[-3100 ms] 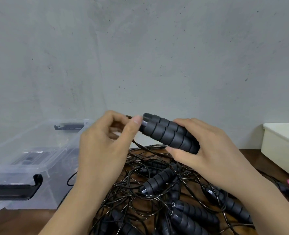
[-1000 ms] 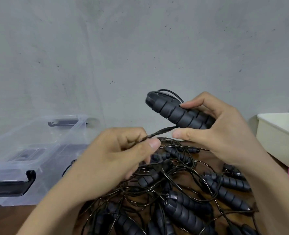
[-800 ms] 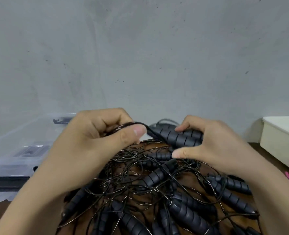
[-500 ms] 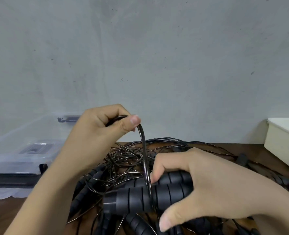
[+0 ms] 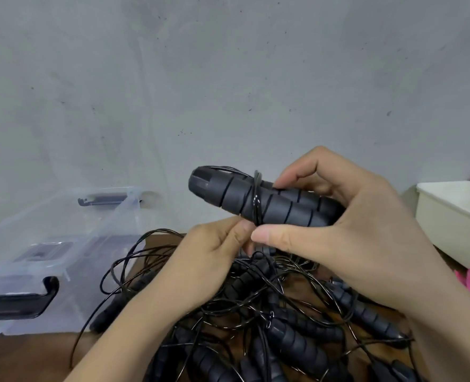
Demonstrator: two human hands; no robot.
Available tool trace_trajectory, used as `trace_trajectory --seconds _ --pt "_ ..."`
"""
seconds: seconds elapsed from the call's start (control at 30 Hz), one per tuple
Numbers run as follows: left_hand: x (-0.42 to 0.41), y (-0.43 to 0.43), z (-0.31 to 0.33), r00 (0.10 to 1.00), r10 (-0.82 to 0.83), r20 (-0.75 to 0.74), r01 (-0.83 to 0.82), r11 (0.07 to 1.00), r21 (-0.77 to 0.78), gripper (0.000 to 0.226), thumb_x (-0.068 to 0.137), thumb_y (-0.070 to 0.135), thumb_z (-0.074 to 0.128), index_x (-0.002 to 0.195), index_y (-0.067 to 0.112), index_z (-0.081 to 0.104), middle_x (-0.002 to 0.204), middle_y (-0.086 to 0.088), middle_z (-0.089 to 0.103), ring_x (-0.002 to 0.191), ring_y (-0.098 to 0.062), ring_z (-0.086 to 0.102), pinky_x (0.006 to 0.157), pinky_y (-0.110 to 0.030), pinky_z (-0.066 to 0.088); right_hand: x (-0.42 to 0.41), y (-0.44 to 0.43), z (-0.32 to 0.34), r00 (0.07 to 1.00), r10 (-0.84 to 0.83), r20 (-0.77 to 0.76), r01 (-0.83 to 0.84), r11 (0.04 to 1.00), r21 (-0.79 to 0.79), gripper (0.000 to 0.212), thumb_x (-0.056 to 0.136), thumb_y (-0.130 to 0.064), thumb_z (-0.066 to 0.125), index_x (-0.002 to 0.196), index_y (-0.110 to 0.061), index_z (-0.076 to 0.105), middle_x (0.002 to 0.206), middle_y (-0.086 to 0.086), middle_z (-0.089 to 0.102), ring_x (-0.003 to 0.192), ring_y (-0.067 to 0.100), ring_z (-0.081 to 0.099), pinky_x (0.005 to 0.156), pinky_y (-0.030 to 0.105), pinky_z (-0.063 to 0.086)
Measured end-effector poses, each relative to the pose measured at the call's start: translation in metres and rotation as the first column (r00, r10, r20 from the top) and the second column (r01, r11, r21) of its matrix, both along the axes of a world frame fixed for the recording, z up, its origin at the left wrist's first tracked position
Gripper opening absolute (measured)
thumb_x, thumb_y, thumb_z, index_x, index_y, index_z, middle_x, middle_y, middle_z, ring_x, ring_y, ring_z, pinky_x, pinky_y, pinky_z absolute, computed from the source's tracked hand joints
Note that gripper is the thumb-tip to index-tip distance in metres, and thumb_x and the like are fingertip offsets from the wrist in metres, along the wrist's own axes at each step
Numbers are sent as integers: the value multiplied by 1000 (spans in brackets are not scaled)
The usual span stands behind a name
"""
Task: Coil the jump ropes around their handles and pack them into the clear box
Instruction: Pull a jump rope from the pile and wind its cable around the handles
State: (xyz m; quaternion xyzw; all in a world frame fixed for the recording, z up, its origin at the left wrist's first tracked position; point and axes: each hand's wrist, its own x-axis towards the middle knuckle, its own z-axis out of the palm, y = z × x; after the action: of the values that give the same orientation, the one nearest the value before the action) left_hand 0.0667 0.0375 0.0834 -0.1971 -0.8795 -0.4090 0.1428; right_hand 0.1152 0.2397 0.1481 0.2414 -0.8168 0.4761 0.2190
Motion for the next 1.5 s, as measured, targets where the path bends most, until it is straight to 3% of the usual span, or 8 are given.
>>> trace_trajectory --seconds 0.2,0.33,0.73,0.97,1.13,1.27,1.4,1.5 --pt "19 8 3 992 -63 -107 45 985 -167 45 107 56 39 79 27 59 63 21 60 58 -4 56 56 -17 35 -27 -3 -22 981 -172 -86 166 983 -81 35 72 -39 98 96 -37 73 92 -21 76 83 2 72 68 12 53" --pt "28 -2 15 980 -74 -185 28 971 -238 49 106 59 44 78 20 55 64 1 57 57 -16 52 55 -30 40 -43 9 -26 971 -234 -41 236 970 55 35 72 -51 93 98 -40 72 87 -18 74 79 7 69 67 23 53" --pt "28 -40 39 978 -52 -204 57 998 16 32 82 53 80 76 23 72 51 -6 49 50 -11 38 51 -26 30 -23 1 -13 884 44 465 -263 869 419 39 74 -52 93 106 -39 74 92 -6 78 84 17 75 86 49 60" --pt "8 -45 28 961 -265 -80 277 910 310 26 74 43 85 68 23 69 58 -3 43 52 -10 35 50 -16 31 -11 3 -5 806 306 506 -452 871 193 30 78 -35 93 103 -29 78 104 0 80 97 29 76 97 55 56" --pt "-9 -41 14 918 -394 -54 379 826 417 58 75 77 77 73 20 68 57 4 54 47 -8 38 48 -18 32 -12 2 -11 801 456 389 -491 871 -10 26 78 -28 91 101 -21 79 106 13 79 100 44 72 96 67 54" --pt "-19 -35 -3 928 -374 -12 329 800 502 54 86 73 70 78 20 67 63 6 56 49 -3 46 49 -16 38 -13 5 -13 813 500 297 -502 861 -77 24 79 -24 88 100 -16 79 104 14 79 96 40 73 92 54 59" --pt "-20 -28 -19 983 -175 52 144 917 372 26 113 20 51 105 4 71 94 2 70 79 7 65 70 -6 49 -18 4 -15 815 540 209 -514 841 -168 20 83 -25 88 98 -17 78 110 24 75 72 35 66 62 36 55" --pt "-11 -10 -16 994 -81 75 43 908 416 30 98 28 54 71 20 64 62 6 51 53 -4 47 56 -23 38 -27 2 -21 821 555 132 -506 815 -282 18 82 -26 90 95 -24 78 108 34 70 67 30 63 54 30 51"
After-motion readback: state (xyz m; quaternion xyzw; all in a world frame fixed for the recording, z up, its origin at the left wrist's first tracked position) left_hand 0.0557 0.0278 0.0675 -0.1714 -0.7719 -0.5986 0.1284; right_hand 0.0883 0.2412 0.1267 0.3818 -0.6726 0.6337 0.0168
